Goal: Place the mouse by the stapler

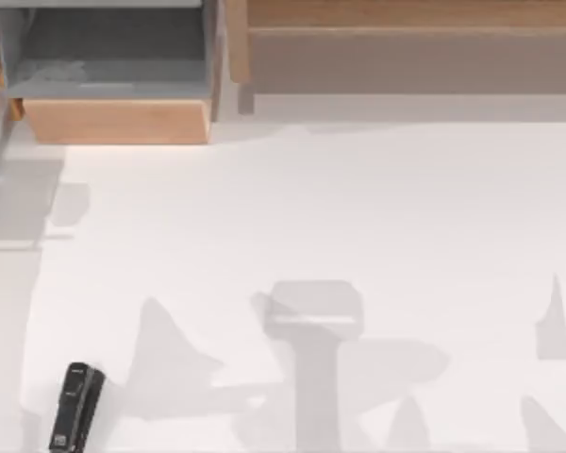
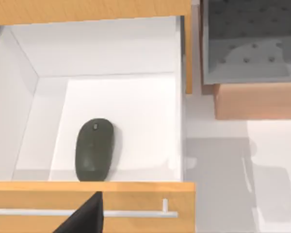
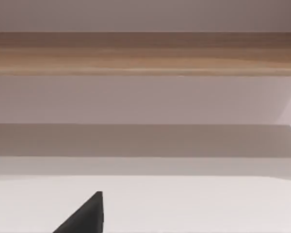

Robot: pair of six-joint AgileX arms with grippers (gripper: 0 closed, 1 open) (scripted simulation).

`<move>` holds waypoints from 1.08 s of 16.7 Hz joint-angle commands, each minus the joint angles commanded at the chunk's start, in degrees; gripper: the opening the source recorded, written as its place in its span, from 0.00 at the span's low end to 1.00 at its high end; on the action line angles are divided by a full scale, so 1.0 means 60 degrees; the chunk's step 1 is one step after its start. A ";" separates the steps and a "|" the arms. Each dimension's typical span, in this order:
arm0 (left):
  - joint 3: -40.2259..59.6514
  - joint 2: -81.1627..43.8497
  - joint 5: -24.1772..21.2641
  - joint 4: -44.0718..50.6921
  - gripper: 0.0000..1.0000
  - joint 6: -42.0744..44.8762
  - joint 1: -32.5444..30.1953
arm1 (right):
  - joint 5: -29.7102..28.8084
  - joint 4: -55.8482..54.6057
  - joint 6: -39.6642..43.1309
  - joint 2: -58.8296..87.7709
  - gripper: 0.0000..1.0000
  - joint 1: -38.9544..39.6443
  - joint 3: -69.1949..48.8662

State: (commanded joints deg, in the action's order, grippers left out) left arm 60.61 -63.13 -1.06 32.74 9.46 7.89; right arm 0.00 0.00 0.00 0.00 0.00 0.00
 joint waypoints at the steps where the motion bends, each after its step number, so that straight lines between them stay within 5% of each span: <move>1: 0.0927 -0.0973 -0.0013 0.0509 1.00 0.0144 0.0137 | 0.0000 0.0000 0.0000 0.0000 1.00 0.0000 0.0000; 11: 0.9415 -0.9935 -0.0116 0.5213 1.00 0.1461 0.1499 | 0.0000 0.0000 0.0000 0.0000 1.00 0.0000 0.0000; 18: 1.3194 -1.3854 -0.0197 0.7231 1.00 0.2052 0.1918 | 0.0000 0.0000 0.0000 0.0000 1.00 0.0000 0.0000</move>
State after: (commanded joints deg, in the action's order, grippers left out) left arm 139.78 -146.25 -2.24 76.12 21.77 19.40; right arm 0.00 0.00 0.00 0.00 0.00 0.00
